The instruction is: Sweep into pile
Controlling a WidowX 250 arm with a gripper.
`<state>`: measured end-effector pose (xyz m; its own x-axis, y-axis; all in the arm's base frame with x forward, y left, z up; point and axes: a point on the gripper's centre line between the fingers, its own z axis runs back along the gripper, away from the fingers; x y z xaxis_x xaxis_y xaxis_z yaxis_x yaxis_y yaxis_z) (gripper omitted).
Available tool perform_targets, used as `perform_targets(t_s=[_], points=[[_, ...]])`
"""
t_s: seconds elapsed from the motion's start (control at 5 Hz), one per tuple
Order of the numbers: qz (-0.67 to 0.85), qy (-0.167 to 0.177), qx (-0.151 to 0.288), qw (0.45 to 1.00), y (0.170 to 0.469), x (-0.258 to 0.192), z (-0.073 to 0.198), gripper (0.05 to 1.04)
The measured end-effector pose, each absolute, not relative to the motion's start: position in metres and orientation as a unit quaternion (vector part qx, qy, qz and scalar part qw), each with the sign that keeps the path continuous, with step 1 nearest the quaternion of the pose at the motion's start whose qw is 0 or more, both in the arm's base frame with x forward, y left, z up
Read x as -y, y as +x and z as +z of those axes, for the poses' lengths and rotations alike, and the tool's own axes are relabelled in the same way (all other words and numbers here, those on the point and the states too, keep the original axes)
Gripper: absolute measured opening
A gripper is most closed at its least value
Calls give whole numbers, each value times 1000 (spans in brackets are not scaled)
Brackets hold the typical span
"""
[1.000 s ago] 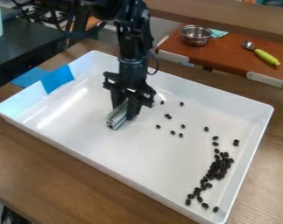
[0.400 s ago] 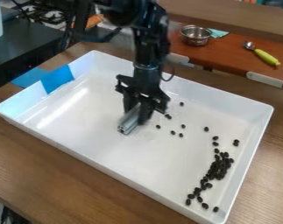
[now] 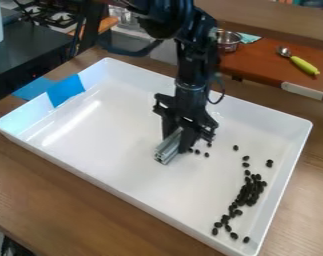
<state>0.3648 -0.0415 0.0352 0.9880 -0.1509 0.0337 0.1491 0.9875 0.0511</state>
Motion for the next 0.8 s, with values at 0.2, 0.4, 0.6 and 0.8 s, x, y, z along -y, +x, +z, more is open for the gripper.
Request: perform_targets(t_s=[0.2,0.4,0.6,0.8], points=[[-104,27,29,994,361,63,35,393],[-112,33,35,993,361,72,34,393],[-123,31,38,991,360,85,33,393],[-129,18,27,991,353,104,33,393]])
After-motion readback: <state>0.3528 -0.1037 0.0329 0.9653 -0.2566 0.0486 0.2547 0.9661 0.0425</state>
